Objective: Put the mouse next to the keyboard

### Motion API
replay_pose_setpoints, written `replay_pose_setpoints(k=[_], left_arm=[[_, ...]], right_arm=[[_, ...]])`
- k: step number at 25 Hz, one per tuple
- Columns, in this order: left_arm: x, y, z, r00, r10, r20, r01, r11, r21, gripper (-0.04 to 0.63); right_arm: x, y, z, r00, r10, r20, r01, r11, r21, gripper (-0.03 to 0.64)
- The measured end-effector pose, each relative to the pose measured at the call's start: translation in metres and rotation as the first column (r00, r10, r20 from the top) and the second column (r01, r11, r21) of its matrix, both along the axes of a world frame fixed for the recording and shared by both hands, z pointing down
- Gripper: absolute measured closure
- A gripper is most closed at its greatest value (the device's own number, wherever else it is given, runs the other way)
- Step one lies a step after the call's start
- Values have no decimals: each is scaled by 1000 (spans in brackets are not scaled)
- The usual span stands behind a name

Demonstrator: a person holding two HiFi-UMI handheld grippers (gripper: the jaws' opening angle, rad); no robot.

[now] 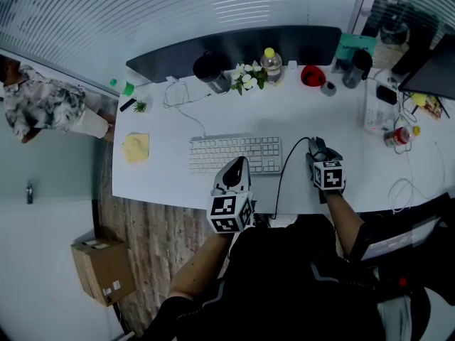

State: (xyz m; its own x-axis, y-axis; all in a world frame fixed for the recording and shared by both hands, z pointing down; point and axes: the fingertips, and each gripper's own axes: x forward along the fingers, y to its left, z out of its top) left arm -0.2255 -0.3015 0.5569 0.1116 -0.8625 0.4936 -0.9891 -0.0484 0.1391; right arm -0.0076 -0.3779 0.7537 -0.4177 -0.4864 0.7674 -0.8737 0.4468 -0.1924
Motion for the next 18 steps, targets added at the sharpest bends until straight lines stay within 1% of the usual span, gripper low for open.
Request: replay_pose_setpoints(k=[4,8,11,18], left_arm=[[-4,-1,1,1000,12,-3,-12,1000,-1,565],[-8,1,-3,1000,22,-4,-22,1000,3,563],[-13,3,-7,1000,21,2,-21,1000,8,565],[-26,4,-12,999,33,1,-33,999,10,563]], right_arm=[[2,4,8,999,-4,-39,4,1000,0,319],[2,4,9,998,10,-55,-10,1000,4,318],[1,4,10,997,1,-77,0,1000,9,316],[2,2,11,996,5,-88,-4,1000,14,309]])
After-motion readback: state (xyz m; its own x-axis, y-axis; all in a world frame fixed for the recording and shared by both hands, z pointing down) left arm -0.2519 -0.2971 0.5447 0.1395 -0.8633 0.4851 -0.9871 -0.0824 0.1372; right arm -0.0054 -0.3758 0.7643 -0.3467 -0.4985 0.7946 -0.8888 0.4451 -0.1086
